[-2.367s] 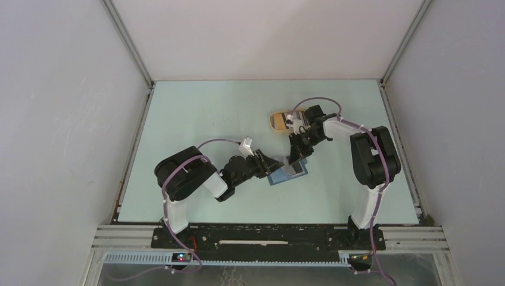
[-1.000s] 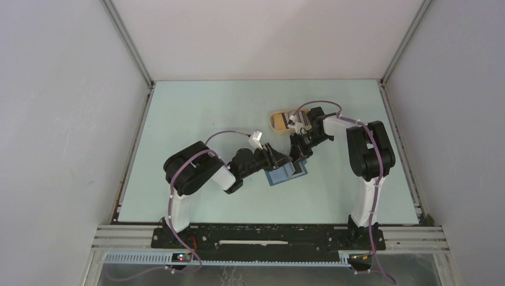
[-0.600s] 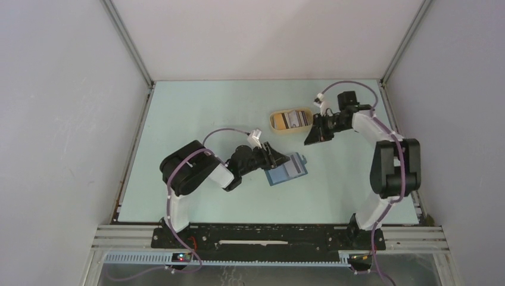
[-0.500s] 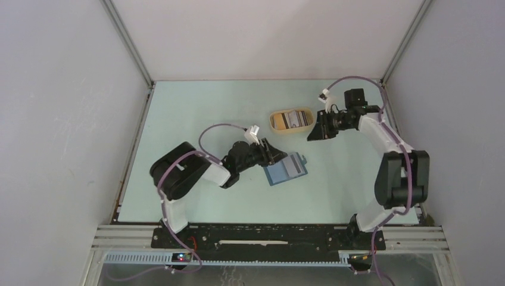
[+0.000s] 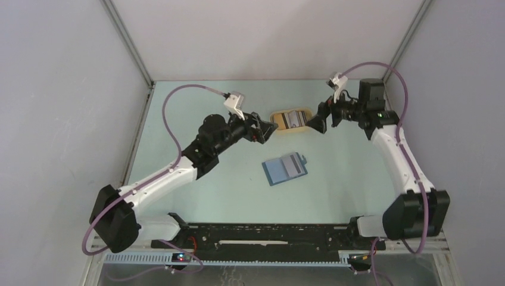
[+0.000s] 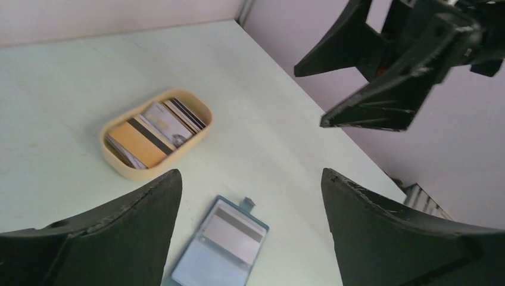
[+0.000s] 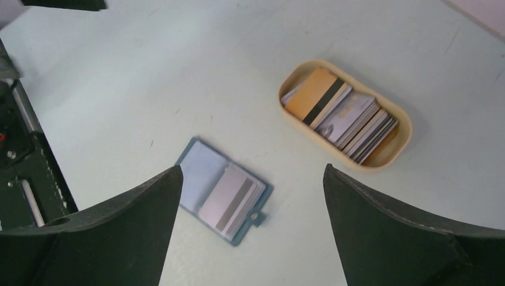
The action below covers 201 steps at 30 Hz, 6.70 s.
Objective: Put the credit cards into the card holder
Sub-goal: Turn over the card slot in the card holder, then pick up the credit card from the storage box.
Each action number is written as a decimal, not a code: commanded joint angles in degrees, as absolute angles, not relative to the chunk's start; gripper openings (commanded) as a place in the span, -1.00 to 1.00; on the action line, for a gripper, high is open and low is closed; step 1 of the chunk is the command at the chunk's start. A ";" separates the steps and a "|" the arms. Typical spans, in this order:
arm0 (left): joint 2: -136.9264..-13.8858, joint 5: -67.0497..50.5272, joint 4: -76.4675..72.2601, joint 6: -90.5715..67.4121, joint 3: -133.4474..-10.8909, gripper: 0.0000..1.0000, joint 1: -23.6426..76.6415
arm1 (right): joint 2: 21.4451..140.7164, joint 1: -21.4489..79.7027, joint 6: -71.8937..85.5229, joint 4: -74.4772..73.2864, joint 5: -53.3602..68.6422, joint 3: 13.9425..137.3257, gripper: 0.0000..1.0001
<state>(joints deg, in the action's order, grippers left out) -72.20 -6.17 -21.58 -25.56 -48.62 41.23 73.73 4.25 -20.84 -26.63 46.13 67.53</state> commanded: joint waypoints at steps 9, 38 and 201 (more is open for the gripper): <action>-68.99 -0.18 -14.24 -16.19 -66.86 1.00 33.97 | 104.13 6.30 -6.88 -37.12 44.36 100.58 0.80; -81.94 -6.83 -7.97 -1.57 -65.24 1.00 33.09 | 130.48 9.21 7.29 -41.13 21.55 115.18 0.99; -84.05 -8.52 -4.57 -1.14 -66.88 1.00 32.34 | 133.45 5.89 3.01 -45.96 20.76 120.94 -0.12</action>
